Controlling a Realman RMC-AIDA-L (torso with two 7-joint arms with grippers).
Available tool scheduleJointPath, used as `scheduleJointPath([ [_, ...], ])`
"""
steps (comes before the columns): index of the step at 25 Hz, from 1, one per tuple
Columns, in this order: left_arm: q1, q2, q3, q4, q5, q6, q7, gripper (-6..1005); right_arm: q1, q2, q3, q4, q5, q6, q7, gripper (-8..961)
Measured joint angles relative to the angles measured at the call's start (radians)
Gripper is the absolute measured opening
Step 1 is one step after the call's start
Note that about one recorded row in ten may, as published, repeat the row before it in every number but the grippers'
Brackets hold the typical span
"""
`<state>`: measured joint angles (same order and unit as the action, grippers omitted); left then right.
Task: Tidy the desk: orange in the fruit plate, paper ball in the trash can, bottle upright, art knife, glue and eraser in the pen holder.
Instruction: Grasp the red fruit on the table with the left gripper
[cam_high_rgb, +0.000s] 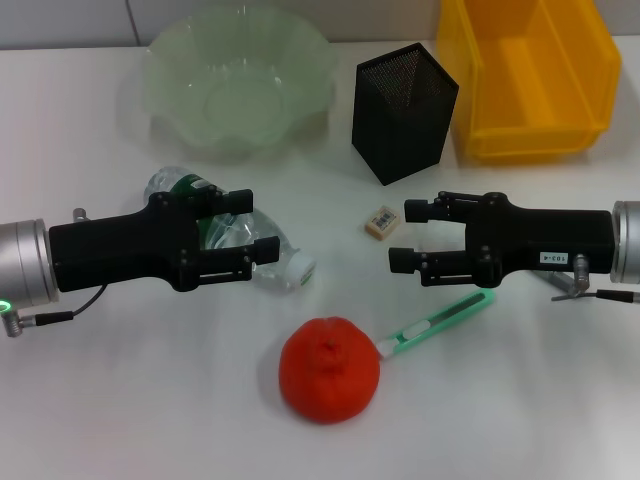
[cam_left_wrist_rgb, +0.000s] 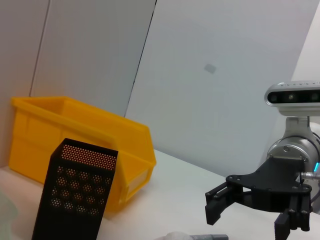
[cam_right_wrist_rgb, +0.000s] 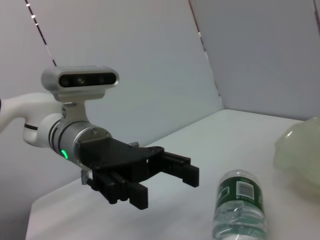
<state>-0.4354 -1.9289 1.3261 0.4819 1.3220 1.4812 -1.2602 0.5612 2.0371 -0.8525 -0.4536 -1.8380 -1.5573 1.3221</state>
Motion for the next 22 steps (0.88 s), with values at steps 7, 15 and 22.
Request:
scheduleJointPath([
  [7,0.003,-0.003,0.002,0.0,0.0,0.002,0.0,796,0.007,0.0,-0.004,-0.005,-0.003,0.016,0.0,831],
  [15,0.008,-0.007,0.005,0.0,0.0,0.015,0.0,793,0.027,0.0,-0.005,-0.008,0.001,0.024,-0.019,831],
  [22,0.009,-0.001,0.008,0.0,0.0,0.025,0.001,791,0.028,0.002,0.002,0.0,0.002,0.025,-0.036,831],
])
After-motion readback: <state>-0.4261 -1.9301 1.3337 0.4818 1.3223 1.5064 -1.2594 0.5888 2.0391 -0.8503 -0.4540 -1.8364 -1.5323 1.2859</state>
